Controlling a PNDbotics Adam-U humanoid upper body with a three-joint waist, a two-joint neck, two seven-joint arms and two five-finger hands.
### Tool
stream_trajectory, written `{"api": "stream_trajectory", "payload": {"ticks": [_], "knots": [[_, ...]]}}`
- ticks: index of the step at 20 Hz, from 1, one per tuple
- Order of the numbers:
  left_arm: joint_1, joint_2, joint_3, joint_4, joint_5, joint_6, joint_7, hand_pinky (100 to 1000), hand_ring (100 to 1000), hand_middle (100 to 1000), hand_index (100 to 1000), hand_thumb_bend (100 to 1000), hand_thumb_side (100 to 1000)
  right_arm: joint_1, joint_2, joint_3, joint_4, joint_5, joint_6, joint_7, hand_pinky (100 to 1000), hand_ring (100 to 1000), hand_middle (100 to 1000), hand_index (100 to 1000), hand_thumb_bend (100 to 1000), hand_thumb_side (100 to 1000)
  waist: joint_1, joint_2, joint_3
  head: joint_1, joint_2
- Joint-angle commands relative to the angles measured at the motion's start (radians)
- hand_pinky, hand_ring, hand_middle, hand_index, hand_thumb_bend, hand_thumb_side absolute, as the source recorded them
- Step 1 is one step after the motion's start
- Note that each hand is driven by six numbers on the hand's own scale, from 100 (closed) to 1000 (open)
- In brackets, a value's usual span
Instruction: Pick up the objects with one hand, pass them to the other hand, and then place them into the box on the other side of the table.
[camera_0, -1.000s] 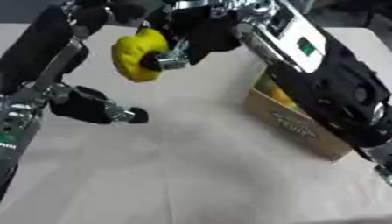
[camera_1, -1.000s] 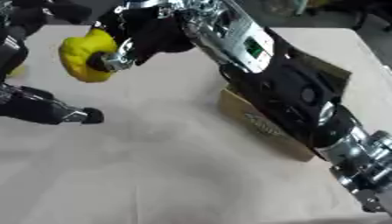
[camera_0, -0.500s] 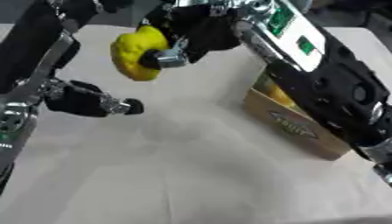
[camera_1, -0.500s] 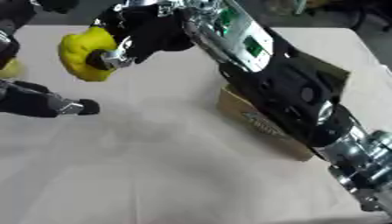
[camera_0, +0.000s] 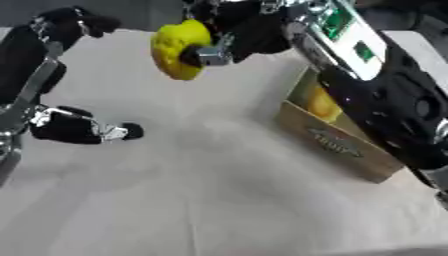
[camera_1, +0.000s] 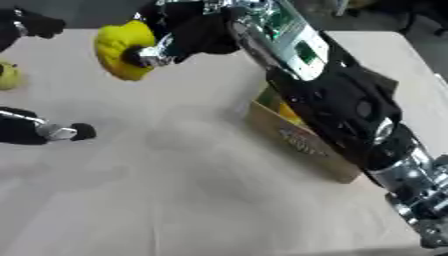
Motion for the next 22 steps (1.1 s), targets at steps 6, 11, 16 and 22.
{"api": "stream_trajectory", "payload": {"ticks": [6,11,16,22], "knots": [[0.066,0.085,0.092,-0.005,0.036,0.065,0.068,748,685,676,833,790,321,0.148,-0.164,-0.149,-0.039,-0.028,-0.070,-0.139,817,719,633,587,185,100,0.001,-0.015,-0.002,-0.020,-0.012],[0.099,0.081,0.133,-0.008,0.048,0.102,0.120,717,652,638,805,761,322,0.249,-0.240,-0.205,-0.026,0.039,-0.133,-0.233,815,720,635,595,195,100,0.004,-0.012,-0.002,-0.027,-0.019],[0.106,0.091,0.152,-0.010,0.065,0.124,0.151,716,645,627,794,748,320,0.342,-0.308,-0.258,0.007,0.082,-0.187,-0.285,815,721,636,602,210,100,0.008,-0.009,-0.005,-0.034,-0.024],[0.109,0.097,0.163,-0.012,0.066,0.129,0.165,717,644,626,792,743,319,0.424,-0.358,-0.304,0.030,0.114,-0.229,-0.330,812,720,635,602,229,100,0.009,-0.008,-0.010,-0.040,-0.029]]}}
